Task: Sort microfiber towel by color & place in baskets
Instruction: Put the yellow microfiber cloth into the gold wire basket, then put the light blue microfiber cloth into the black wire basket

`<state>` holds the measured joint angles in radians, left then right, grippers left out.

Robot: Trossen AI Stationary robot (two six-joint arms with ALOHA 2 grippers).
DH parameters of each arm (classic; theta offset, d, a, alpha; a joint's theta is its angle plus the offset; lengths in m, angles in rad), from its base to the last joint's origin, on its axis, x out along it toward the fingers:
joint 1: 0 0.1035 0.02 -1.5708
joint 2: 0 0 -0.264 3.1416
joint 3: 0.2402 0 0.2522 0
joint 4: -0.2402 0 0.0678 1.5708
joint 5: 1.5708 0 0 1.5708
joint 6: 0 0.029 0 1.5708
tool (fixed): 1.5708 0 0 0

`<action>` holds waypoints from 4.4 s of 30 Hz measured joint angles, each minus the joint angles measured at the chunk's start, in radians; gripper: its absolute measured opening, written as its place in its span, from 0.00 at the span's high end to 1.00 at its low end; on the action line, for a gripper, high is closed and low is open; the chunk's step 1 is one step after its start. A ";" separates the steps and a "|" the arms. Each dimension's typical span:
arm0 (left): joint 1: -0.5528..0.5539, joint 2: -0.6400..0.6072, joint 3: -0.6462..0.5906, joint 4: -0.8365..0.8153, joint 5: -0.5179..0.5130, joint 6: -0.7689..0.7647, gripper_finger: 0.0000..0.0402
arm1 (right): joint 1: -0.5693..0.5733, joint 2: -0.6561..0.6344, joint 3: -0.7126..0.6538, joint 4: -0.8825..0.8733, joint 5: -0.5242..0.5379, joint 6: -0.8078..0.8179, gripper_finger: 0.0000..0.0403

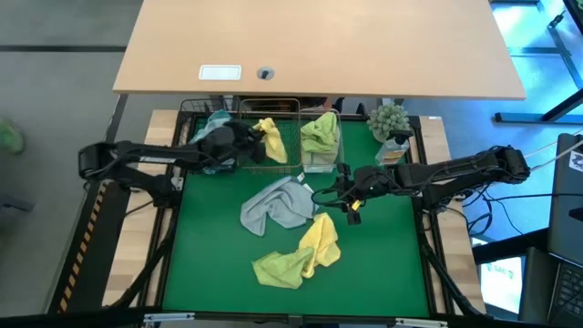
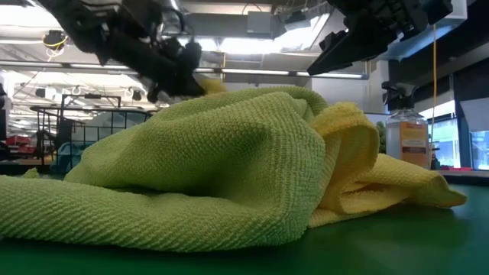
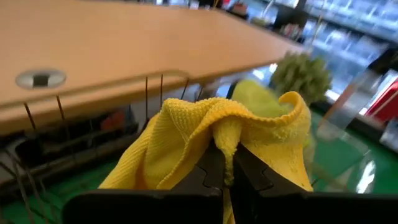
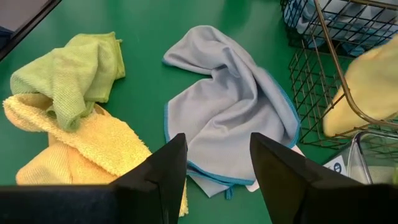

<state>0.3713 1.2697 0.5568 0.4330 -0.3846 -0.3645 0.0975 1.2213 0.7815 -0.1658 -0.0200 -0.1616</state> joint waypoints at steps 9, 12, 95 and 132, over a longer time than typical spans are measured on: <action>0.042 0.140 0.000 0.002 0.026 0.003 0.91 | 0.000 0.000 0.000 -0.001 0.000 0.000 0.56; 0.045 0.150 0.002 0.008 0.024 0.003 0.87 | 0.000 0.000 0.000 -0.001 0.000 0.000 0.56; -0.552 -0.010 0.000 -0.384 0.006 -0.048 0.55 | 0.001 0.001 0.000 -0.018 0.000 0.000 0.56; -0.557 0.363 0.001 -0.189 0.063 -0.256 0.86 | 0.001 0.001 0.000 -0.018 0.000 0.000 0.56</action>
<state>-0.1856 1.6323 0.5579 0.2440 -0.3221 -0.6206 0.0981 1.2221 0.7815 -0.1841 -0.0200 -0.1617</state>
